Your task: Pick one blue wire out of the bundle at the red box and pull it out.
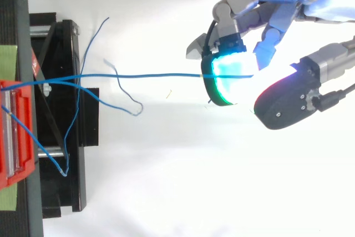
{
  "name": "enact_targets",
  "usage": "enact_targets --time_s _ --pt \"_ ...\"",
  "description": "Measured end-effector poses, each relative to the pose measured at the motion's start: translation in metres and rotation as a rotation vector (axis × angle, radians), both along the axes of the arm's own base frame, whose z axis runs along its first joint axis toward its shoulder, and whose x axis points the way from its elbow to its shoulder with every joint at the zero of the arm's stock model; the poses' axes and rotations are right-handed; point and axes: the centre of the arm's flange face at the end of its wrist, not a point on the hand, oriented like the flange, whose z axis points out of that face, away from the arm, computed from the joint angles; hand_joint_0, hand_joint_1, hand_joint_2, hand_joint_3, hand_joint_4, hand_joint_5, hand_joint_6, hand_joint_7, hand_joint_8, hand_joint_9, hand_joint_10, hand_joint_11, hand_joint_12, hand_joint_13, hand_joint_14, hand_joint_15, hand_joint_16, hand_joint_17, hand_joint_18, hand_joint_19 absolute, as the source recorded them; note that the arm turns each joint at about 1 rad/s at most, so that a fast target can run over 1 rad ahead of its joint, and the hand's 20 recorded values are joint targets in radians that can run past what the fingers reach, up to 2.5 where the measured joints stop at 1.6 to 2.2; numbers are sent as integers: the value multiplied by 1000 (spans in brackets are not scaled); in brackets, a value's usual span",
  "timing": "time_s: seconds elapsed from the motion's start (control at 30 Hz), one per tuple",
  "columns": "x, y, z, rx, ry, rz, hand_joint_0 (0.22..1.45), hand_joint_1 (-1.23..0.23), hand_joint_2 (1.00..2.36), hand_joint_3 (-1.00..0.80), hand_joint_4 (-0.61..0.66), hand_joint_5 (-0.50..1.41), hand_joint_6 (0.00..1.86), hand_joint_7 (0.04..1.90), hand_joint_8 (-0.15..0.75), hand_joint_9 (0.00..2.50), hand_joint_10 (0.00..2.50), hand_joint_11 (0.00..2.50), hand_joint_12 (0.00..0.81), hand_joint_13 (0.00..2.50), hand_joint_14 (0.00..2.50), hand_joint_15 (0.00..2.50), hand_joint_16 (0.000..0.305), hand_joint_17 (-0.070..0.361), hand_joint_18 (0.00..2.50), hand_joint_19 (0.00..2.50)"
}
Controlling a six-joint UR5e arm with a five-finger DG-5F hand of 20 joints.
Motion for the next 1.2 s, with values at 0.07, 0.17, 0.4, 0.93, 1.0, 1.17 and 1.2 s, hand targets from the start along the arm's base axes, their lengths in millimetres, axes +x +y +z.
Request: enact_targets --time_s 0.07,0.17,0.4,0.93,1.0,1.17,1.2 --pt "0 0 0 -1 0 0 584 -797 1023 -128 14 -30 761 1241 236 1093 26 637 365 433 10 247 54 120 318 326" --pt "0 0 0 -1 0 0 584 -798 1023 -124 10 -29 761 1235 239 1096 23 633 356 446 11 272 48 108 302 327" --pt "0 0 0 -1 1 -1 585 -792 1023 -130 4 -31 766 1217 235 1090 23 628 356 467 11 271 52 116 286 302" --pt "0 0 0 -1 0 -2 580 -776 1023 -133 17 -32 768 1210 236 1069 24 614 356 456 13 267 53 119 281 293" --pt "0 0 0 -1 0 -2 579 -776 1023 -130 19 -33 768 1208 237 1069 22 615 358 454 11 270 53 119 281 294" --pt "0 0 0 -1 0 -2 578 -776 1022 -131 14 -33 768 1210 241 1069 24 613 360 452 11 265 53 119 284 292" --pt "0 0 0 -1 0 -2 579 -775 1022 -135 19 -33 768 1207 240 1069 22 613 360 453 11 262 53 119 287 292"
